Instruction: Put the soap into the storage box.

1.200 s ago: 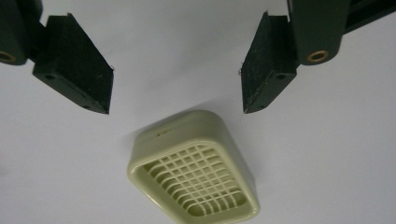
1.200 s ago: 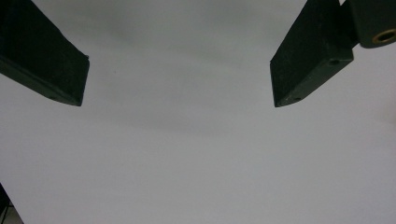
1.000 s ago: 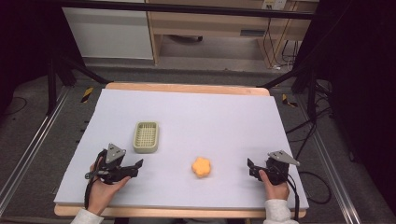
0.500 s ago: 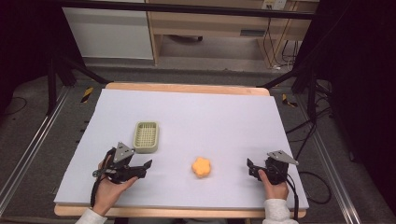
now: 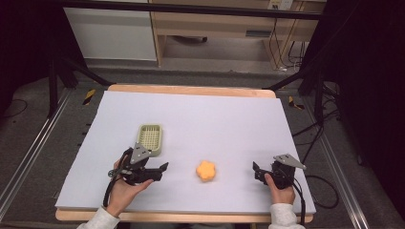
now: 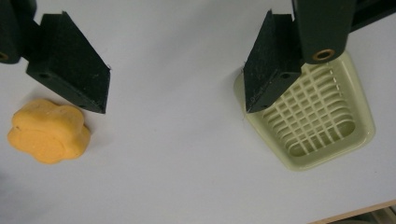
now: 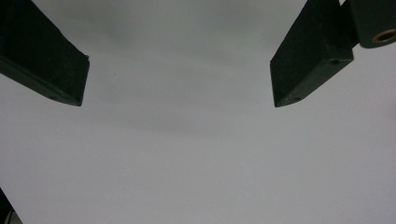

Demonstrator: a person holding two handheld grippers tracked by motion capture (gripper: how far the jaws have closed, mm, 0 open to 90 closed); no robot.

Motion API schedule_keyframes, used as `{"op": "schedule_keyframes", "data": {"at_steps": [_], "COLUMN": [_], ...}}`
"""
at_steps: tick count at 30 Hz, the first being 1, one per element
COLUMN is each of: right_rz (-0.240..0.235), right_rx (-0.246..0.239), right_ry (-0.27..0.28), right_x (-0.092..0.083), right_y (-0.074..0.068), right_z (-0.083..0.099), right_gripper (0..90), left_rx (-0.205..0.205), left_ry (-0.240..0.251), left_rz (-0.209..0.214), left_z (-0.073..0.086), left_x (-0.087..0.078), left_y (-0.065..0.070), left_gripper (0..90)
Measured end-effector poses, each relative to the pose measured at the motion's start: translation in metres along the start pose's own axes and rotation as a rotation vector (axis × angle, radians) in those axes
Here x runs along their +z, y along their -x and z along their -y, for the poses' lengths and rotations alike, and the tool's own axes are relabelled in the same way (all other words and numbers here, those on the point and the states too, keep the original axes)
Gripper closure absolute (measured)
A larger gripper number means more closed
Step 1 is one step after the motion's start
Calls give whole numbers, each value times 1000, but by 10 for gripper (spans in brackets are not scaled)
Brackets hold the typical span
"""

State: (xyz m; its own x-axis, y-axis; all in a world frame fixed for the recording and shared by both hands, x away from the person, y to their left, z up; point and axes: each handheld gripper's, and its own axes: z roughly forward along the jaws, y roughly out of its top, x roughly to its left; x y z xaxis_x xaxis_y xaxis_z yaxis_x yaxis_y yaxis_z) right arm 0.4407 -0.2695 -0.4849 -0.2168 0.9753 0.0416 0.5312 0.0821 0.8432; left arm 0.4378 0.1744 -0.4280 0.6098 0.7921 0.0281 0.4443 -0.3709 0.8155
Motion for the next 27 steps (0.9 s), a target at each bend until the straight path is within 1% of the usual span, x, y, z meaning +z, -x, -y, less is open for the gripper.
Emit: {"op": "schedule_keyframes", "data": {"at_steps": [7,14,17,25,27], "right_rz": [-3,-1,0,-3,-3], "right_rx": [1,-1,-1,-2,-2], "right_ry": [-3,-5,-6,-4,-4], "right_x": [0,0,1,1,1], "right_y": [0,-1,-1,-1,-1], "right_z": [0,0,0,0,0], "right_gripper": [51,51,50,51,50], "left_rx": [10,28,37,62,69], "left_ry": [11,17,22,11,6], "left_rz": [25,59,67,98,100], "left_z": [-13,-25,-29,-40,-41], "left_x": [7,15,19,30,30], "left_y": [10,24,30,45,46], "left_gripper": [229,231,234,241,240]}}
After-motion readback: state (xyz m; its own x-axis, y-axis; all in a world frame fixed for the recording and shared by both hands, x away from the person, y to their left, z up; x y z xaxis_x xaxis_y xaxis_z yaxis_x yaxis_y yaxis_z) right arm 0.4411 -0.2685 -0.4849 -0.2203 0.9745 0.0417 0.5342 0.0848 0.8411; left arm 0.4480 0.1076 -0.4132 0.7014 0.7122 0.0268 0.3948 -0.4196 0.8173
